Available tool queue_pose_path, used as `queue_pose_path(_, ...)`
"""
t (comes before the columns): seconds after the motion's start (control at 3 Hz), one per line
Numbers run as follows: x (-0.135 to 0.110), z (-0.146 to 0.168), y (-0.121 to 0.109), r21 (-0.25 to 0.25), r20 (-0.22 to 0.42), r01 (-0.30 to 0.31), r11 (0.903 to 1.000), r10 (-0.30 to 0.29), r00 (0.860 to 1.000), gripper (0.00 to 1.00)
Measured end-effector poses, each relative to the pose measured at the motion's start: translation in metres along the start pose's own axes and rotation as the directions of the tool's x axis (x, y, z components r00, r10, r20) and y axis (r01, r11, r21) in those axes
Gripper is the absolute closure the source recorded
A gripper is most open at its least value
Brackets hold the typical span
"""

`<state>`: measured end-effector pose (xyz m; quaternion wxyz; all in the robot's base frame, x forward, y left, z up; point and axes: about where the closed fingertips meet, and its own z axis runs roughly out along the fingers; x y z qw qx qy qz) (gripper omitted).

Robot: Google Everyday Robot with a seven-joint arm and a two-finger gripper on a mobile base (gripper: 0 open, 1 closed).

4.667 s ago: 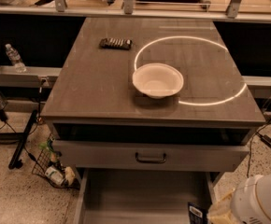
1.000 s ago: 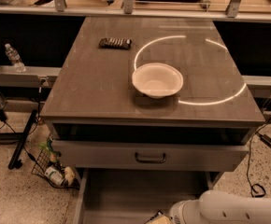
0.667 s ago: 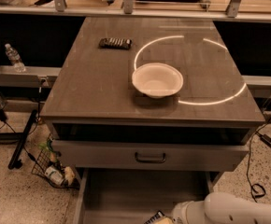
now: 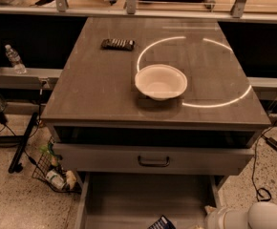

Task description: Place rxbar blueberry into middle drawer

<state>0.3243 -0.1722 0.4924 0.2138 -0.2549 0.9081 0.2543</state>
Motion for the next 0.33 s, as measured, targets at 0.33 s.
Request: queue_pose_path(0.33,0.0012,0.0001,0.0007,-0.002,-0.001,0.000,1.0000,0.000,1.000,0.00)
